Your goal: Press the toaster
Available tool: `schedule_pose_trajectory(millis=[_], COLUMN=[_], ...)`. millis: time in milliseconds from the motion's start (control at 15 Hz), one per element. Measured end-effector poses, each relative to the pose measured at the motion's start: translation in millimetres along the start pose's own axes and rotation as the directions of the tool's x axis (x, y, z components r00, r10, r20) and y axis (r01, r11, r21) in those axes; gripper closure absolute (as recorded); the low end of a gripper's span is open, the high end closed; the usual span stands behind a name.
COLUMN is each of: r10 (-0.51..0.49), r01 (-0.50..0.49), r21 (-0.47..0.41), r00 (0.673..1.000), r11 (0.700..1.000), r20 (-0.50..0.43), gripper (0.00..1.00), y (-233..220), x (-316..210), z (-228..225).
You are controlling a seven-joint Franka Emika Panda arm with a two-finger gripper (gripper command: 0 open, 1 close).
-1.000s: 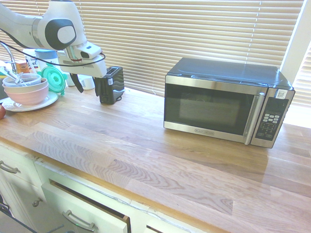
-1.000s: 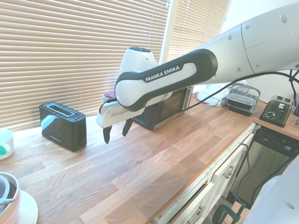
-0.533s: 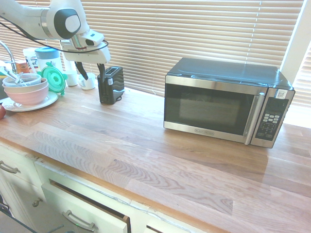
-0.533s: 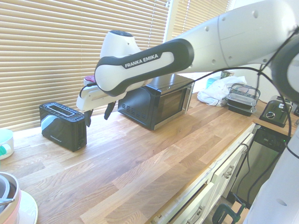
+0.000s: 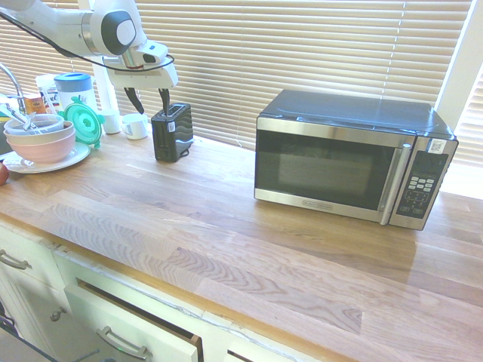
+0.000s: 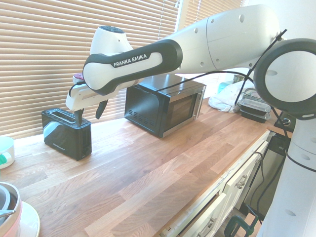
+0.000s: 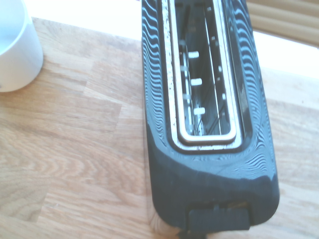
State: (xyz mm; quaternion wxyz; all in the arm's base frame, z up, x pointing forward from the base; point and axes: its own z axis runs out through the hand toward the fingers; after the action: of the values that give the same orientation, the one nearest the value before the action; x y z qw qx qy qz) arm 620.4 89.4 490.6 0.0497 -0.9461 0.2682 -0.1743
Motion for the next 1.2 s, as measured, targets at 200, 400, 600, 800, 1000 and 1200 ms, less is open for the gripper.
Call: schedule_pose_trajectory(millis=[200,400,600,800,1000,1200], r10=[0.002,0.000,-0.006,-0.016,-0.019,-0.019], r01=[0.000,0.003,0.009,0.019,0.022,0.023], r21=[0.030,0.040,0.038,0.039,0.039,0.041], r00=[0.998,0.997,0.997,0.997,0.997,0.997], r11=[1.000,0.999,0.999,0.999,0.999,0.999], r20=[-0.056,-0.078,-0.080,-0.079,-0.078,-0.081], gripper=[0.00,0.00,0.00,1.00,1.00,1.00], y=[3,10,12,9,8,8], x=[9,6,2,-2,-4,-3], z=[-1,9,16,18,18,15])
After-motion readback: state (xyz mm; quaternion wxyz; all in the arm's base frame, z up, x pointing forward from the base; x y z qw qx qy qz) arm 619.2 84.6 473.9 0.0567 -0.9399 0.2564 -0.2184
